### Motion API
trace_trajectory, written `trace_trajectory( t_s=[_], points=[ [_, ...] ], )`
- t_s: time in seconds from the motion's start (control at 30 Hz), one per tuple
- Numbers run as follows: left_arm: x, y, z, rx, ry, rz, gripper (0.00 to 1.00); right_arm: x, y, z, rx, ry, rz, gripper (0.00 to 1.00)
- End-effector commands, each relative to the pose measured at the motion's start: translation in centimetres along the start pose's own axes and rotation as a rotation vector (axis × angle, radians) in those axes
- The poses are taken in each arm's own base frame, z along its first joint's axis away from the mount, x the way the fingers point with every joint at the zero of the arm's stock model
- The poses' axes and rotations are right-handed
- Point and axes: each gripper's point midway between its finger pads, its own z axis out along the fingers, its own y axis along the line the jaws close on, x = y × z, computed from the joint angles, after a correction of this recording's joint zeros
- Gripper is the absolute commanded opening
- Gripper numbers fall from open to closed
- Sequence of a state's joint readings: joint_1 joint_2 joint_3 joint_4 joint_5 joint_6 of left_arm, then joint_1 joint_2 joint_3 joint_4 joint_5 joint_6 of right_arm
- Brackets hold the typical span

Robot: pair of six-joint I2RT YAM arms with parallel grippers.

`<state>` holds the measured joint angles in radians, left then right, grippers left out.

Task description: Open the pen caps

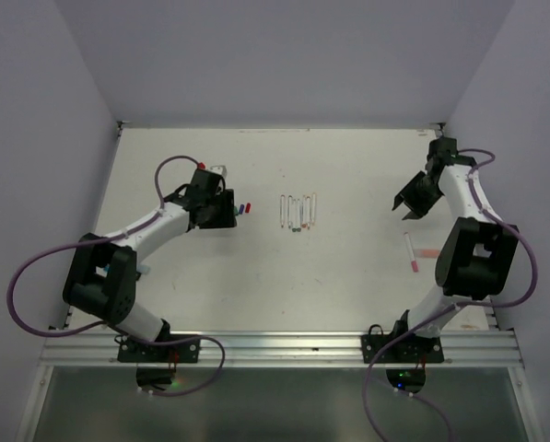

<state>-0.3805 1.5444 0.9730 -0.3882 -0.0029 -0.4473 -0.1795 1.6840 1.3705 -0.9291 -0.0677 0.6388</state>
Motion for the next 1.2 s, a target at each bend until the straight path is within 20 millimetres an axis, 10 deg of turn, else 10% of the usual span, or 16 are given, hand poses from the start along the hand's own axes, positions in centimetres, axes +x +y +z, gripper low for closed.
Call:
trace_trajectory(
  t_s=[0.0, 0.43, 1.17],
  points=[
    [-1.9, -1.3, -0.6, 0.066, -0.074, -0.01, 0.57, -1.4, -0.9, 1.1, 0.081, 0.003, -0.071, 0.42],
    [-1.6, -1.8, -0.8, 0.114, -0.09, 0.018, 0.58, -1.0, -7.2, 3.1, 0.271, 0.069, -0.542, 0.45],
    [-2.1, -1.8, -0.9, 0.12, -0.097, 0.029, 0.59, 0.2, -8.2, 7.6, 0.217, 0.178, -0.685, 0.39]
  ],
)
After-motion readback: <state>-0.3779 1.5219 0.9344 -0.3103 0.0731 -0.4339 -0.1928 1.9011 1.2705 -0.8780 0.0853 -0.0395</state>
